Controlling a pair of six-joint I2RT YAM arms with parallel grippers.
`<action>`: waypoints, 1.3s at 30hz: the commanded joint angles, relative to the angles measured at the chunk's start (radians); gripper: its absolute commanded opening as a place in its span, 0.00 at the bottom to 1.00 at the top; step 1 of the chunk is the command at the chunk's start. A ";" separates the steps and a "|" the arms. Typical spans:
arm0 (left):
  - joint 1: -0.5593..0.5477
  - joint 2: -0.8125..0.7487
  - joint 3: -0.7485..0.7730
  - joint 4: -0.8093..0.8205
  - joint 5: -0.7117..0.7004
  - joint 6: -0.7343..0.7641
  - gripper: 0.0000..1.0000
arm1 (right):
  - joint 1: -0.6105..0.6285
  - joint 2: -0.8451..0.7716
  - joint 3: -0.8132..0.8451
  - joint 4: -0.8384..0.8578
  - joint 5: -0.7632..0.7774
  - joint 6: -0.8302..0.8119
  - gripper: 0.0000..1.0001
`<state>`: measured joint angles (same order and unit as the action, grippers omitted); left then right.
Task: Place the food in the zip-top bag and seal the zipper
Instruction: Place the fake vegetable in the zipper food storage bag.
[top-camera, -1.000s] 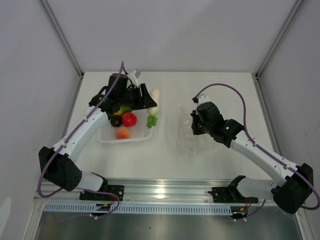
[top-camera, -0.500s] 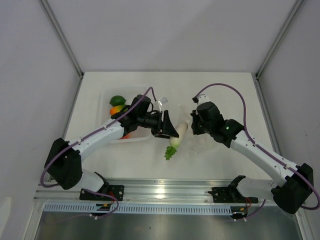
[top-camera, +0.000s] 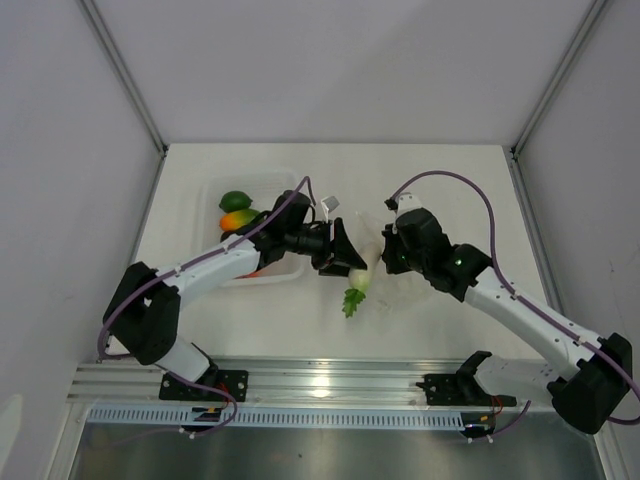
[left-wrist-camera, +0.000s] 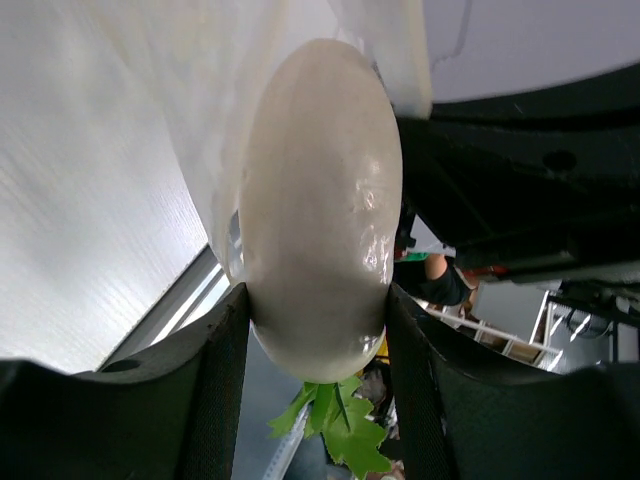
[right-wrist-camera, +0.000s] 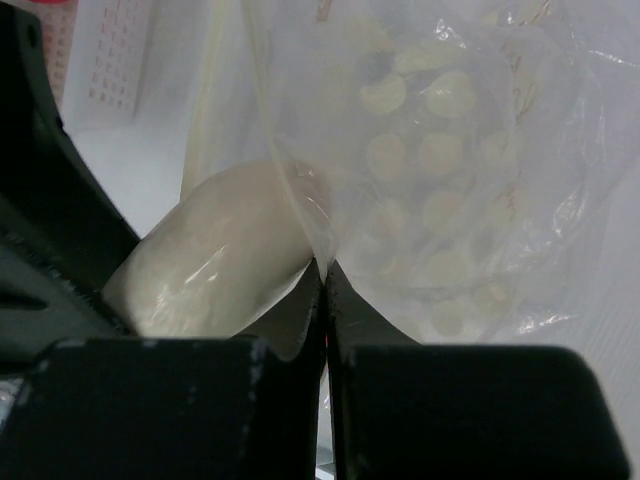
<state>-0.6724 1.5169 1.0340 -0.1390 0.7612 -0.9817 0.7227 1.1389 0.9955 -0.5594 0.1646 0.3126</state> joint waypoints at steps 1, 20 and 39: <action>-0.006 0.025 0.023 0.062 -0.055 -0.077 0.01 | 0.007 -0.031 0.000 0.036 -0.028 0.013 0.00; -0.006 -0.001 -0.077 0.259 -0.370 -0.173 0.01 | 0.009 -0.038 0.002 0.041 -0.137 0.082 0.00; -0.096 -0.006 -0.069 0.245 -0.488 -0.118 0.27 | -0.060 -0.014 0.015 0.053 -0.255 0.178 0.00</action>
<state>-0.7624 1.5463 0.9607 0.0792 0.2901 -1.1255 0.6765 1.1378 0.9951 -0.5404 -0.0643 0.4725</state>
